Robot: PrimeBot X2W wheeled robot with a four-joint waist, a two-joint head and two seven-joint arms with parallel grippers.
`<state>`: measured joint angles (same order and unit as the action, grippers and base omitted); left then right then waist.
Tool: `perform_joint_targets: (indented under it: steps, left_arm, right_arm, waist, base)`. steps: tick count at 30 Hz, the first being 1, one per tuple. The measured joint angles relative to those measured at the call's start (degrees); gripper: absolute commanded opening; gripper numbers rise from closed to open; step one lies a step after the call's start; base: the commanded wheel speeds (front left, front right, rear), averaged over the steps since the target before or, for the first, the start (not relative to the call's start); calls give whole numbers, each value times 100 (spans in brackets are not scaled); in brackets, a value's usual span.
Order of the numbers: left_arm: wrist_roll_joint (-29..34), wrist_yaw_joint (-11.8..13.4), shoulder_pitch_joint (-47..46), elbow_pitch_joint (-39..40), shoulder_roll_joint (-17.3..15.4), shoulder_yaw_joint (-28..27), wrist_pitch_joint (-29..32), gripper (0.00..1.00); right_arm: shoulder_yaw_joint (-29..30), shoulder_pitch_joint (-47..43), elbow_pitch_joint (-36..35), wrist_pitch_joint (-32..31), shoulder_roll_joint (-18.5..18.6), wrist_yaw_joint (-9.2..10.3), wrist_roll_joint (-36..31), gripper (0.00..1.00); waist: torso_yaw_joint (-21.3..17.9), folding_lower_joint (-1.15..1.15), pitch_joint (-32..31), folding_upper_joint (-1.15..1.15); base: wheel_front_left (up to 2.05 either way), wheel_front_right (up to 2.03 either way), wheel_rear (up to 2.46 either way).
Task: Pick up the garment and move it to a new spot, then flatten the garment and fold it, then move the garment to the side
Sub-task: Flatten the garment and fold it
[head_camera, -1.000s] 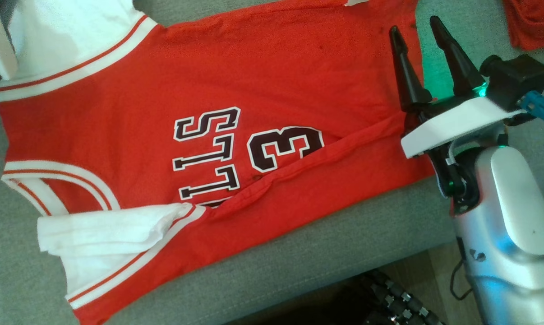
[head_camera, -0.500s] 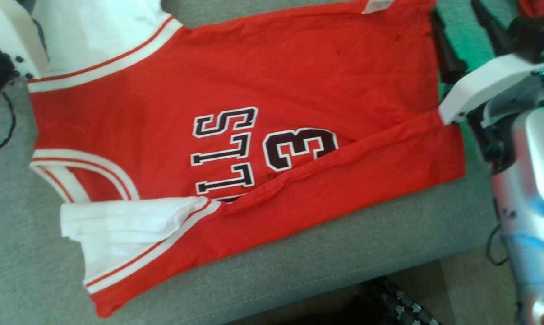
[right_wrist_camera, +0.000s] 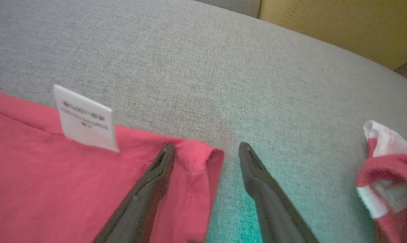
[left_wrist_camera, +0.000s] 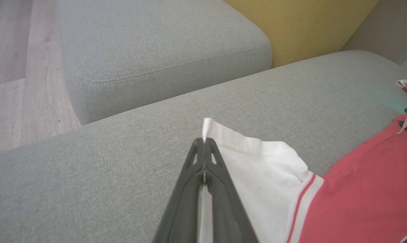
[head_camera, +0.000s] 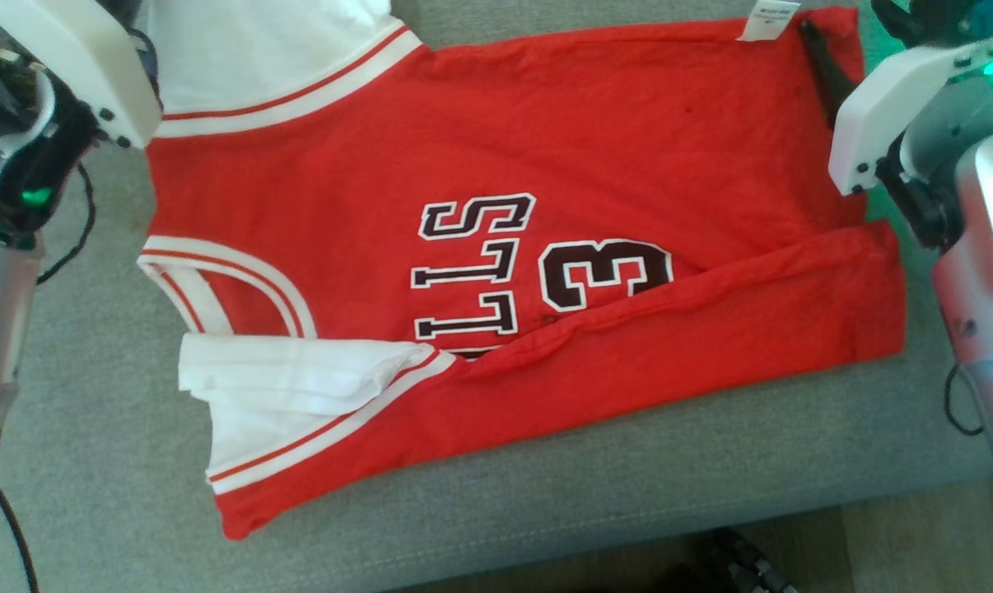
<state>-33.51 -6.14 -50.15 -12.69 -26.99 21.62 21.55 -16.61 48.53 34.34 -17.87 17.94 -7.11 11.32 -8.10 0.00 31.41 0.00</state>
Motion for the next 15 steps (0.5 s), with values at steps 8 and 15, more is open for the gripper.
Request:
perform_joint_targets:
  steps: [8, 15]
  left_arm:
    - [-60, 0, 197, 64, 20, 12, -168, 0]
    - [-105, 8, 474, 290, 4, -60, -490, 0]
  right_arm:
    - [-410, 195, 263, -205, 124, 0, 469, 0]
    - [-513, 131, 319, 69, 274, 0, 636, 0]
  waist:
    - [93, 0, -83, 0]
    - [73, 0, -296, 0]
  base:
    - [0, 0, 0]
    - [0, 0, 0]
